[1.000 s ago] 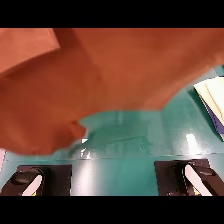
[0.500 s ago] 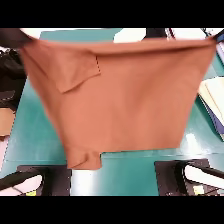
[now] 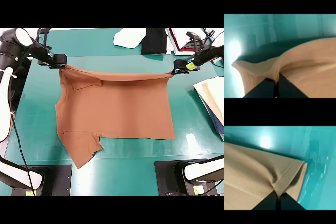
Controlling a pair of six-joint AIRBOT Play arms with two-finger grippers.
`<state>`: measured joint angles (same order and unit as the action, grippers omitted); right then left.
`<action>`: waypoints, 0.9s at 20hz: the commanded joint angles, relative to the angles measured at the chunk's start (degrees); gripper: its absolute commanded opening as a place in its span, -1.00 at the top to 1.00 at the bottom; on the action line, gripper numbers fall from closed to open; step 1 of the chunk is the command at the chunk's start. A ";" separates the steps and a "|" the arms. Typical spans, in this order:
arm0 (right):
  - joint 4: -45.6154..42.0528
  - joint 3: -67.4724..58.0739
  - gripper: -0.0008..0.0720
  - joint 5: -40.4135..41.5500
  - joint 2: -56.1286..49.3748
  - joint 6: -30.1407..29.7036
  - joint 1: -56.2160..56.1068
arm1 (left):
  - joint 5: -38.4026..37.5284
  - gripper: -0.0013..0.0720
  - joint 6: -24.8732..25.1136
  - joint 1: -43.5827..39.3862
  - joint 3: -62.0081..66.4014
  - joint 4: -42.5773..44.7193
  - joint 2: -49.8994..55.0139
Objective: Fold the shirts.
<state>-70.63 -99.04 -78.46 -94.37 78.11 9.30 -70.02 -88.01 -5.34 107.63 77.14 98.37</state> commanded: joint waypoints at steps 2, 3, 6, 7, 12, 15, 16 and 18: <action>-0.42 -3.30 0.94 -0.92 -0.74 -1.70 -0.15 | -6.93 0.90 2.56 0.37 0.33 0.31 0.79; -1.99 -2.05 0.94 -1.20 0.87 -1.70 -0.15 | -10.80 0.90 2.54 0.74 -0.28 0.83 0.61; -4.90 6.45 0.94 -0.50 5.60 -1.70 -0.39 | -14.16 0.90 1.33 1.20 -5.07 1.11 0.50; -4.87 10.25 0.94 0.76 7.06 -1.70 -0.39 | -13.70 0.90 0.81 1.20 -7.43 1.01 0.50; -3.89 23.28 0.93 6.03 10.19 -1.66 -0.42 | -10.03 0.90 -1.14 1.14 -16.00 0.48 0.50; -3.85 26.95 0.93 6.43 10.19 -1.64 -0.42 | -10.25 0.89 -2.14 1.16 -18.27 0.55 0.50; -3.82 27.63 0.89 6.43 10.19 -1.62 -0.42 | -10.54 0.79 -2.08 1.14 -18.67 0.55 0.50; -3.82 27.32 -0.12 6.32 10.34 -1.60 -0.42 | -10.56 -0.52 -2.05 1.16 -18.71 1.22 0.26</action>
<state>-74.85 -73.49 -72.58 -84.38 76.40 8.95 -80.49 -89.60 -4.19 90.13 78.17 98.85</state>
